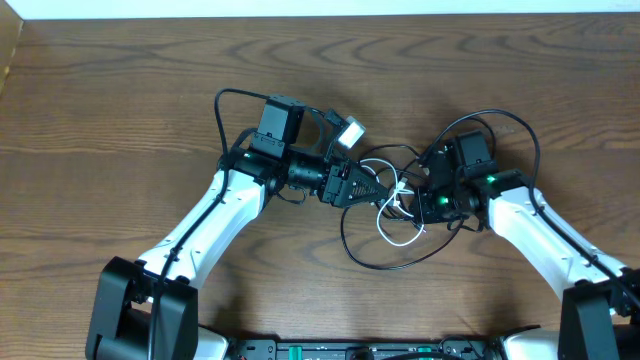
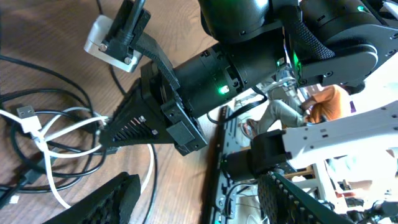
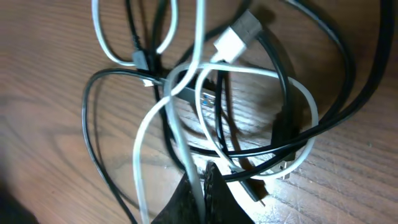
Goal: Untangle cables
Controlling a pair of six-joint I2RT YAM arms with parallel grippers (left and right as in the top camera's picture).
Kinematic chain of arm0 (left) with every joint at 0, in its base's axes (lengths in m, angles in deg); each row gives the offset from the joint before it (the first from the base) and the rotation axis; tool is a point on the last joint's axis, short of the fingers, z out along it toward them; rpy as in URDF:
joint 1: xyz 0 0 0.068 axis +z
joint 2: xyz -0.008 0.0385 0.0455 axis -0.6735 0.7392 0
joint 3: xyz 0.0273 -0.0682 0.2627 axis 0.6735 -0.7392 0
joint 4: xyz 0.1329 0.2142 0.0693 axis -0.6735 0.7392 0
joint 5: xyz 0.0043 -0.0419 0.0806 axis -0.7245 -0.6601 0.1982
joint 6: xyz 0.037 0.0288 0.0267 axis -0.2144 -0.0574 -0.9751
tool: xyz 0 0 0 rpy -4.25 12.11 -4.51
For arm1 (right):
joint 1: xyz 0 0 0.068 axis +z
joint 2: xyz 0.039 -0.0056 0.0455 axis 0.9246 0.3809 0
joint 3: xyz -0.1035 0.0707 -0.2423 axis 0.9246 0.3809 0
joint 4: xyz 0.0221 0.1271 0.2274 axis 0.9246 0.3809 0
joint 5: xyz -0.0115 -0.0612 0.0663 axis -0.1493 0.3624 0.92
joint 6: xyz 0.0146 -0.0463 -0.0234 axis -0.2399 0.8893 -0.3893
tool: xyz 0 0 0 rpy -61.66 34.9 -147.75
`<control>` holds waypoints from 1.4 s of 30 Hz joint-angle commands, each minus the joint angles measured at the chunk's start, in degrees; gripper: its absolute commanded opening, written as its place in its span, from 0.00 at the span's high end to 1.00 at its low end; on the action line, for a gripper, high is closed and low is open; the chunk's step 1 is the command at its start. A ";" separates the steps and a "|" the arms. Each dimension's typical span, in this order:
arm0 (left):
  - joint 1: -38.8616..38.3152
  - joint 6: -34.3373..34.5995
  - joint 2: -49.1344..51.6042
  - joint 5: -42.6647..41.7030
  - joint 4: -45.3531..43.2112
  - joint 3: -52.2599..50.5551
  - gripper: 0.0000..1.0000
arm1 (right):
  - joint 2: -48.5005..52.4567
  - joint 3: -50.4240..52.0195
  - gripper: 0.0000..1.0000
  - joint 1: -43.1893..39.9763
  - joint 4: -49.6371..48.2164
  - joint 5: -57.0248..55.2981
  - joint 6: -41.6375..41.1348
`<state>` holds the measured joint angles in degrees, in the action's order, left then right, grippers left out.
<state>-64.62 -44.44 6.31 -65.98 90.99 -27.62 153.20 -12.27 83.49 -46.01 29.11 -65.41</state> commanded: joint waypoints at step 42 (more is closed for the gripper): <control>-9.57 -23.58 -0.09 0.70 -2.25 0.50 0.24 | -31.08 -10.21 0.99 -7.21 -1.49 7.39 -9.42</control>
<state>-74.21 -66.76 6.29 -70.42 89.74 -27.62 122.09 -20.97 76.71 -47.35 34.40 -74.04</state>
